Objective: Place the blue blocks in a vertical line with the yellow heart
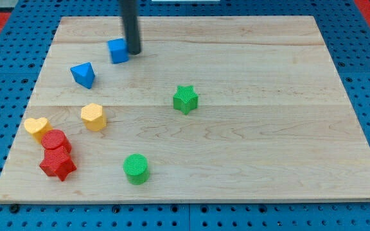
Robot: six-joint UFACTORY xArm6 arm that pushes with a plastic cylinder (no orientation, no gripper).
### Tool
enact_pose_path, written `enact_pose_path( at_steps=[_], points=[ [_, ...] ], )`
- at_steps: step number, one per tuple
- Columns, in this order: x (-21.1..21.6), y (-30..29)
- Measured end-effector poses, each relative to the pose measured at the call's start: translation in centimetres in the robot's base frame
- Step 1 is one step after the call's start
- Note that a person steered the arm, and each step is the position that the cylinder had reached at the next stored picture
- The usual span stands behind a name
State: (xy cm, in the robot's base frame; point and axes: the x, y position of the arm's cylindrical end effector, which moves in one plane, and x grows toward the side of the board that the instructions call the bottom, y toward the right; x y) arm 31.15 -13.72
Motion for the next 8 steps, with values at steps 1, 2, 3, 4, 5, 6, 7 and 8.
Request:
enact_pose_path(
  at_steps=[1, 2, 3, 4, 5, 6, 7, 8],
  points=[
    [0.5, -3.8],
    [-2.6, -2.5],
    [-1.9, -4.5],
    [0.9, -5.8],
    [1.4, -1.3],
    [3.8, 6.1],
    [5.9, 3.4],
    [5.9, -4.2]
  ],
)
